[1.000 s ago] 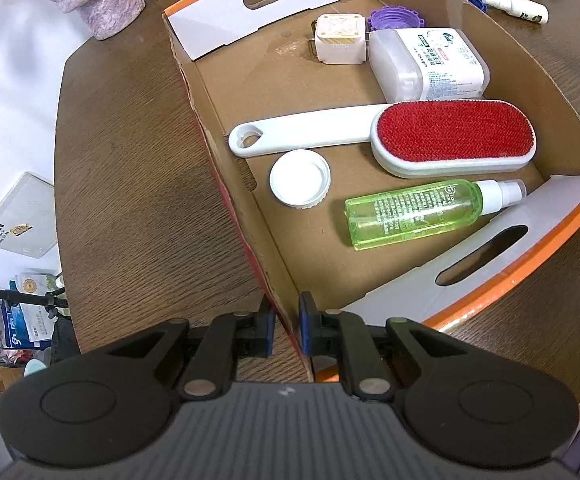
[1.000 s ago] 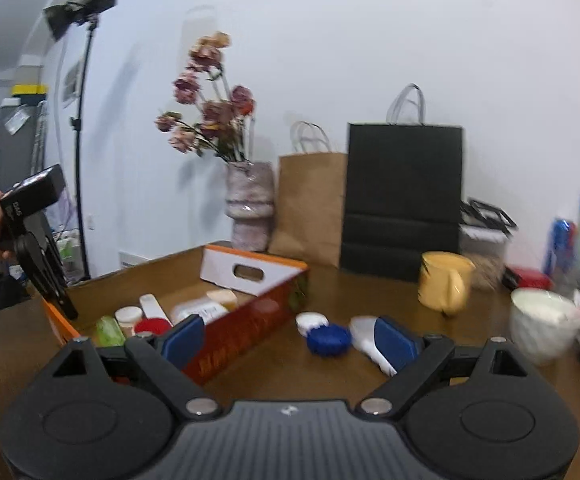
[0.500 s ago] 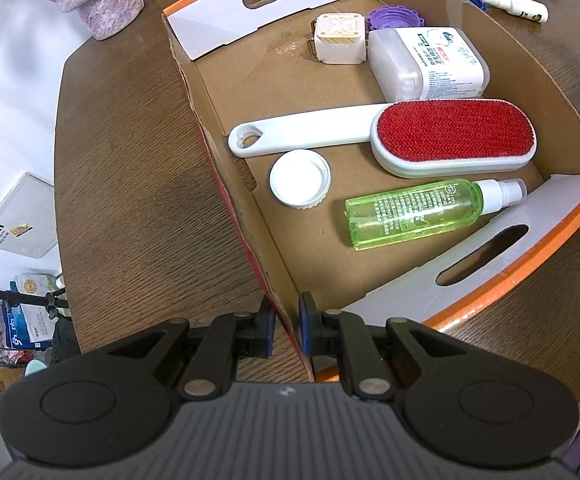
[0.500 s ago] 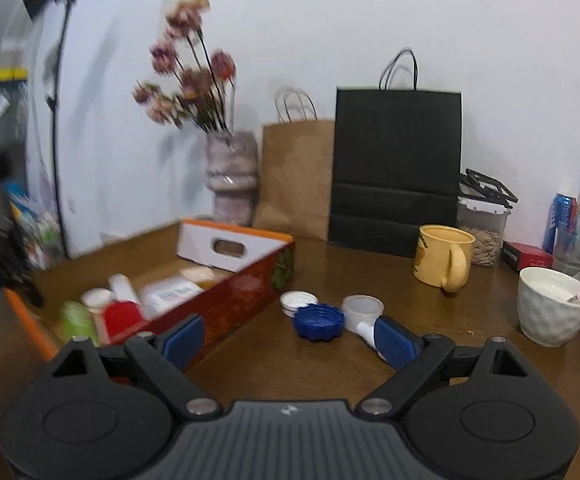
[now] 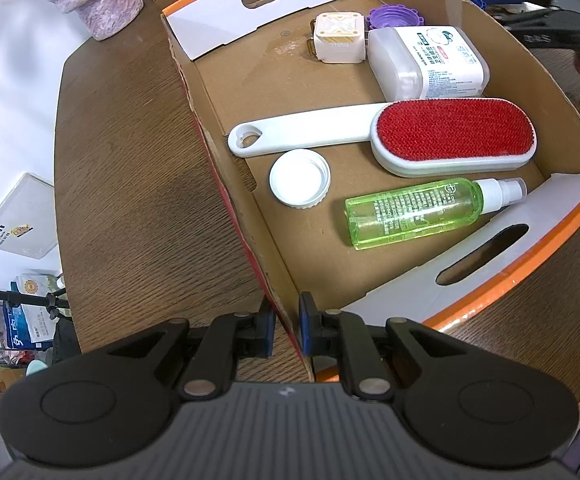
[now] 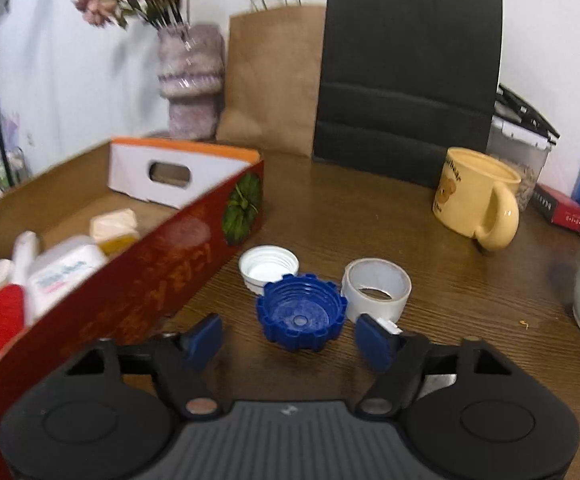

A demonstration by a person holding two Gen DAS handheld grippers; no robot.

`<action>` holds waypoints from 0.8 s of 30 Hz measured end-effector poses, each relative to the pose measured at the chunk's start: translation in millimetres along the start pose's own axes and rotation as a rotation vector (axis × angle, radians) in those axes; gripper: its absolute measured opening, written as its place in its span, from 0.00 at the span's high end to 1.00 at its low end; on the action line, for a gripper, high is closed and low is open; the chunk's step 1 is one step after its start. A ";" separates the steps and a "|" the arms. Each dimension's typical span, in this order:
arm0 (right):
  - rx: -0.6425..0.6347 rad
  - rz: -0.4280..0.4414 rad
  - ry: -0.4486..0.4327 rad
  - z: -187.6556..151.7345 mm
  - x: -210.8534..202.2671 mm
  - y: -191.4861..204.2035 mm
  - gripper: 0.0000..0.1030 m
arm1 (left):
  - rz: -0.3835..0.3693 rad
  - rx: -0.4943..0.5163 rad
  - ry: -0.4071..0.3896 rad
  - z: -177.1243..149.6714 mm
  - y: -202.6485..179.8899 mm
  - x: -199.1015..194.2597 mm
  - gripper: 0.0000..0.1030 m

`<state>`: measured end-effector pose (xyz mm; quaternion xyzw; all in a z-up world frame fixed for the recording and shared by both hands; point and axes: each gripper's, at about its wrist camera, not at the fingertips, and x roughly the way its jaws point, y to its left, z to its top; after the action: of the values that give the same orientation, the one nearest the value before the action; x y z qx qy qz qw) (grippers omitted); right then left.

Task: Organize rigid objects
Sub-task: 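Grasp the blue ridged bottle cap with the right gripper and lift it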

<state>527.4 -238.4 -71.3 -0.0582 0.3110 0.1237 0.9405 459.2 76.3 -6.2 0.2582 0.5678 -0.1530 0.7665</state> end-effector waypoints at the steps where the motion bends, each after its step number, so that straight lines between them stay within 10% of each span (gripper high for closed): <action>1: 0.003 -0.002 0.002 1.1 3.2 -0.2 0.35 | 0.001 0.002 0.001 0.1 -0.1 0.0 0.88; 13: 0.030 -0.012 -0.036 2.2 -3.3 -5.1 0.50 | 0.000 -0.002 0.000 0.4 -0.1 0.5 0.88; 24: -0.062 0.028 -0.332 -22.1 -131.2 11.1 0.50 | 0.002 -0.005 -0.003 0.2 -1.0 0.0 0.88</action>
<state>409.9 -257.7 -10.7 -0.0613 0.1480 0.1542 0.9750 458.8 75.4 -6.4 0.2567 0.5669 -0.1509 0.7681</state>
